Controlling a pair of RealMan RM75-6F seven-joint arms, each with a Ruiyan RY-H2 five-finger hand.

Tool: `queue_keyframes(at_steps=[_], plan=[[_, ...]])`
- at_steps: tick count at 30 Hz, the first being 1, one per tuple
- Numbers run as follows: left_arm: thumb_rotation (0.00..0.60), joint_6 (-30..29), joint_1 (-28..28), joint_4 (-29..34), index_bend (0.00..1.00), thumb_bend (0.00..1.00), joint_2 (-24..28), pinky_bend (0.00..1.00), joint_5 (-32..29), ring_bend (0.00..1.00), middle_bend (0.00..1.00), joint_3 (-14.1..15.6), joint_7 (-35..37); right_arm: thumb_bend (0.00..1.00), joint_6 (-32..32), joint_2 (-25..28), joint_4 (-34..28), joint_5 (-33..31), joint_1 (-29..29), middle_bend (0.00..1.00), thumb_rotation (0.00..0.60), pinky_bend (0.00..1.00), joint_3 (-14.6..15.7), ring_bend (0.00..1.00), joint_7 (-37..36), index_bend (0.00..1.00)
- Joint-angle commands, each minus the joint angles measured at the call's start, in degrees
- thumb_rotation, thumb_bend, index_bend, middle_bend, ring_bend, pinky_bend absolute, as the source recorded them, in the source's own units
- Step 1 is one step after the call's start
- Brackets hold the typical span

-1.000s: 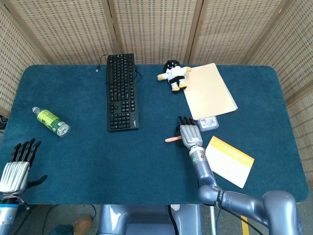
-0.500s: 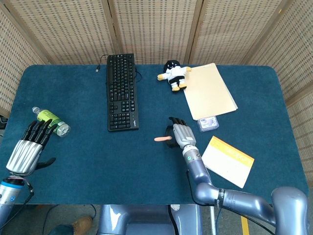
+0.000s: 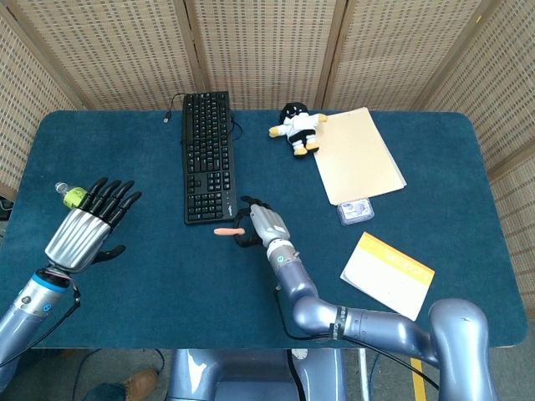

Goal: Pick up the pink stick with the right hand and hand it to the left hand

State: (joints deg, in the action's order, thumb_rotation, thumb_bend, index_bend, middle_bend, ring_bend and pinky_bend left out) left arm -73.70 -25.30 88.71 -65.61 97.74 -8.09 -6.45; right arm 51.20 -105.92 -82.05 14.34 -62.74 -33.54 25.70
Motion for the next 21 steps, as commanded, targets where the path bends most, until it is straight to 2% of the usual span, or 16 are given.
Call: queue_keyframes(at_steps=[1,6,10,12,16,21], plan=[[0.6,1.32,-1.88,-1.43,0.05,0.0,-1.55,0.0,0.94,0.0,0.0,-0.14,0.93,0.58,-0.31,-0.85,0.85,-0.83,-0.99,0.17,0.6,0.05,-0.09,0.0,-0.68,0.67],[0.6,3.11,-4.59,-3.67,0.15,0.0,-4.52,0.0,1.63,0.0,0.0,0.13,2.79,0.59,-0.19,-2.01,2.19,-1.1,-1.9,0.16,0.6,0.05,0.69,0.0,-1.59,0.67],[0.6,4.5,-6.84,-5.69,0.31,0.0,-7.96,0.0,1.71,0.0,0.0,0.28,5.02,0.6,-0.58,-2.86,3.25,-1.18,-2.21,0.16,0.6,0.05,1.4,0.0,-2.53,0.68],[0.6,5.25,-8.6,-7.23,0.37,0.0,-11.32,0.0,2.1,0.0,0.0,0.19,4.79,0.61,-1.0,-3.27,3.79,-1.03,-2.3,0.17,0.6,0.05,2.42,0.0,-2.73,0.68],[0.6,6.23,-10.59,-9.83,0.38,0.09,-15.89,0.0,0.8,0.0,0.0,-0.55,1.51,0.62,-1.6,-3.51,4.33,-0.61,-2.25,0.16,0.6,0.05,3.1,0.0,-3.78,0.68],[0.6,7.84,-11.94,-10.55,0.4,0.16,-18.17,0.0,-0.22,0.0,0.0,-0.06,-0.17,0.62,-1.9,-3.33,4.08,-0.42,-2.09,0.17,0.6,0.05,3.44,0.0,-4.75,0.68]])
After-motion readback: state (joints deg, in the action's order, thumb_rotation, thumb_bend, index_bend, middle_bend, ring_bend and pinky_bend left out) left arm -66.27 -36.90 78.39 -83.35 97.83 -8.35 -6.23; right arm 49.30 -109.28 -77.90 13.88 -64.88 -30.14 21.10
